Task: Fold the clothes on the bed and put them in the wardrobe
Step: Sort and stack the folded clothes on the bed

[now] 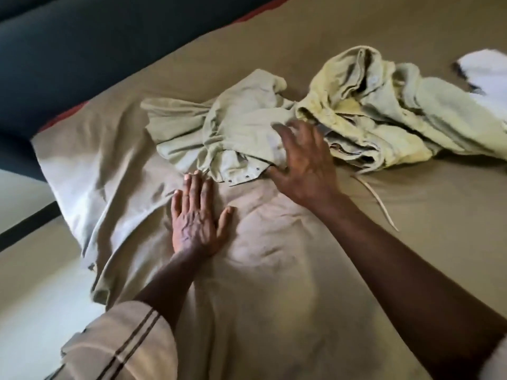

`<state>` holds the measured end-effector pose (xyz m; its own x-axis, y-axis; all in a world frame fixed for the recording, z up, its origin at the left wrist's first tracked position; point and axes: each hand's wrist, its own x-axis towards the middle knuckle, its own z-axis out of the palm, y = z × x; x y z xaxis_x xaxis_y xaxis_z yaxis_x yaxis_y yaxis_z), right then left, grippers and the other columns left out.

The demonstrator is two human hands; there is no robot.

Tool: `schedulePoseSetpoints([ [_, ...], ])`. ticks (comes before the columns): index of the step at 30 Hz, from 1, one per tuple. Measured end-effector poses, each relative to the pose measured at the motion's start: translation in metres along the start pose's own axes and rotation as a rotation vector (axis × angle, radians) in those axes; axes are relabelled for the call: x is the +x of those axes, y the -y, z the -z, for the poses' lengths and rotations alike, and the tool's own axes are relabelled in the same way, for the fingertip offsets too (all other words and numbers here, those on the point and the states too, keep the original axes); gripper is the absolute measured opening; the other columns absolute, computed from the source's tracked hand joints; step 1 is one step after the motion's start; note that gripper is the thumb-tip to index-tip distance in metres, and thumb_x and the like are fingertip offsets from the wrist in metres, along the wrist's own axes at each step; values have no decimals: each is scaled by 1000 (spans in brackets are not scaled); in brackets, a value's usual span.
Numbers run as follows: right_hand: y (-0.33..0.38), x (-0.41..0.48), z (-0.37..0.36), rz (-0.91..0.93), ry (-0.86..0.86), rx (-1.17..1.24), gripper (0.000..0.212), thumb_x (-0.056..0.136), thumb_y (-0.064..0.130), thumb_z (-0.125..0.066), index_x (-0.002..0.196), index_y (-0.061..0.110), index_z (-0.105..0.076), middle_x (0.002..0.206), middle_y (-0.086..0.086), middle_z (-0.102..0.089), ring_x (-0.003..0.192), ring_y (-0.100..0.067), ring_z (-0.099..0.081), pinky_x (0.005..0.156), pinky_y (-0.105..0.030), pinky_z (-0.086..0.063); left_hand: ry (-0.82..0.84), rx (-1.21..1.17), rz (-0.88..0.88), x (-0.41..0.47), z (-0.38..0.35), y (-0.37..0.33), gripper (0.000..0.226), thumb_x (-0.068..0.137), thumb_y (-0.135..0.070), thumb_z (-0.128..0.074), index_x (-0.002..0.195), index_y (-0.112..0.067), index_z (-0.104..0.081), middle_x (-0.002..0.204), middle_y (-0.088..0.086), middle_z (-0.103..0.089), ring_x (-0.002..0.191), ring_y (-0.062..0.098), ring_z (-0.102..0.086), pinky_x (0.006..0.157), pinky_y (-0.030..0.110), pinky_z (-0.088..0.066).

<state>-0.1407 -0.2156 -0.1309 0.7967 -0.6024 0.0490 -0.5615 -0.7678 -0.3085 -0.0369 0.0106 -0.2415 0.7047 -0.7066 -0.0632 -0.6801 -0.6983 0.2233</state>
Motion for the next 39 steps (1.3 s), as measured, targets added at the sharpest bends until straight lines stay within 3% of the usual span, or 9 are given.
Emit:
schedulePoseSetpoints([
  [3,17,46,-34,65,301,-296,102,80,59,-70,162,31,-17,168,-13,-11,157,-38,-8,118,-65,-18,-6,-17,-8,2,-5,5,83,100,-64,-40,163,-14,-19,174,7,-3,161,24,4,128,53,-9],
  [6,29,70,-44,-2,237,-296,46,94,31,-62,139,22,-55,139,-14,-60,131,-34,-53,109,-48,-36,3,-47,-25,4,-7,7,84,100,-66,-40,164,-17,-19,174,5,-1,160,23,7,127,53,-9],
  [9,46,80,-17,-276,219,145,23,97,35,-57,106,18,-70,107,-13,-74,103,-35,-67,87,-38,-49,26,-88,-16,5,5,6,86,99,-69,-38,164,-18,-18,174,4,-1,160,21,9,128,52,-6],
  [13,57,48,44,-558,213,772,37,101,34,-63,69,15,-63,67,1,-61,63,-17,-56,54,-21,-40,165,-302,42,6,41,-7,99,83,-74,-46,162,-19,-23,173,3,-11,160,21,-4,128,53,-12],
  [17,70,-2,116,-640,68,1036,30,97,39,-67,80,14,-73,80,-3,-75,76,-23,-70,74,-43,-59,-100,-886,159,-24,123,-47,57,96,-51,-58,147,-26,-49,144,-6,-57,131,14,-56,101,46,-53],
  [21,84,-70,205,-656,-65,1154,16,98,33,-67,98,21,-77,98,-2,-80,97,-25,-76,94,-54,-59,-82,-1208,40,-75,254,-113,56,87,-59,-61,136,-31,-55,124,-11,-68,114,10,-66,89,28,-55],
  [29,114,-248,421,-548,-193,1321,23,106,18,-55,120,12,-73,110,-8,-78,108,-27,-73,102,-49,-55,-24,-1079,-418,-198,443,-213,69,84,-60,-68,145,-34,-49,142,-20,-54,130,7,-55,99,30,-51],
  [33,114,-340,498,-469,-222,1340,28,106,25,-56,126,12,-70,113,-9,-78,111,-27,-72,99,-41,-57,77,-1156,-539,-261,501,-265,46,89,-49,-72,128,-26,-65,120,-6,-73,109,19,-71,91,45,-60],
  [39,90,-424,545,-620,-484,1512,25,103,24,-59,118,8,-72,106,-12,-78,94,-26,-74,82,-39,-59,141,-1408,-447,-318,515,-315,15,100,-23,-68,109,-11,-71,105,11,-77,103,39,-71,90,52,-59],
])
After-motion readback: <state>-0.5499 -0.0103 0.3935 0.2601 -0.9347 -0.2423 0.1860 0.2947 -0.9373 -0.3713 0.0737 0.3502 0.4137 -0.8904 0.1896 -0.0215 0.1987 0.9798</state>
